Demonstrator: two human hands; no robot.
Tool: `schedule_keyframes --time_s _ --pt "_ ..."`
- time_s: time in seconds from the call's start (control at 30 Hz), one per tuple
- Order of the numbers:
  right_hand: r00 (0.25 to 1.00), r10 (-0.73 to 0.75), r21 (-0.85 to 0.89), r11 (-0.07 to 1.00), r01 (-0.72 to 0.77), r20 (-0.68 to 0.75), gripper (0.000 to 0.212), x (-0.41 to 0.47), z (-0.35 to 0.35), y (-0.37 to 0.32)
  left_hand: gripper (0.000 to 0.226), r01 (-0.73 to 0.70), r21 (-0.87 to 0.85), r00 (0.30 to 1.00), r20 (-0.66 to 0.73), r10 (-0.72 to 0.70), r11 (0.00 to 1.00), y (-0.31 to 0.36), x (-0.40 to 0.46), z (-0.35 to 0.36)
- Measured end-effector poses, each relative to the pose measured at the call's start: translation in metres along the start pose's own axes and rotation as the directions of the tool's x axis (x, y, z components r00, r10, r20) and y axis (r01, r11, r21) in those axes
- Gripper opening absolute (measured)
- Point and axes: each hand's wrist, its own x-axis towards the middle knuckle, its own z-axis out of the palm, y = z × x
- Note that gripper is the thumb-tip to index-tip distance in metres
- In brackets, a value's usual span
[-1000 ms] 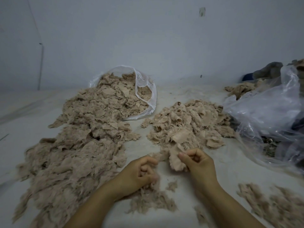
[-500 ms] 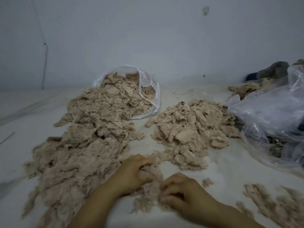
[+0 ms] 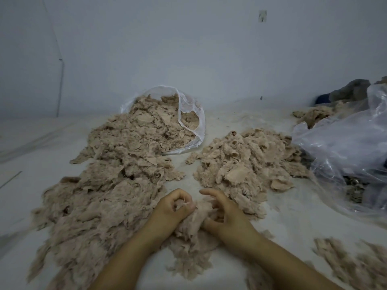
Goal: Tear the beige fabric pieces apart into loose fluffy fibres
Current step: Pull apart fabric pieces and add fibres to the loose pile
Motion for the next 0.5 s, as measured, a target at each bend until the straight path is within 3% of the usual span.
schedule_keyframes --time_s 0.1,0.3,0.37,0.43,0.5 --pt "0.992 -0.034 0.147 0.988 0.051 -0.119 0.013 0.003 0.001 -0.001 0.017 0.008 0.009 1.0 -0.027 -0.007 1.0 0.0 0.002 -0.001" --pt "0.972 0.018 0.228 0.973 0.037 -0.236 0.022 0.001 0.003 0.008 0.018 0.028 0.111 0.982 -0.189 -0.006 0.993 -0.003 0.003 0.0" --pt "0.969 0.01 0.202 0.979 0.041 -0.248 0.022 0.001 0.006 0.008 0.023 0.003 0.019 0.998 -0.068 -0.002 1.0 -0.001 -0.001 0.001" --pt "0.968 -0.002 0.186 0.981 0.051 -0.252 0.023 0.0 0.008 0.008 0.038 -0.023 0.104 0.998 0.065 0.017 0.994 0.0 -0.005 0.005" --pt "0.965 0.005 0.204 0.978 0.05 -0.261 0.025 -0.001 0.007 0.008 0.022 -0.112 0.184 0.994 0.033 0.107 0.976 -0.003 -0.003 0.01"
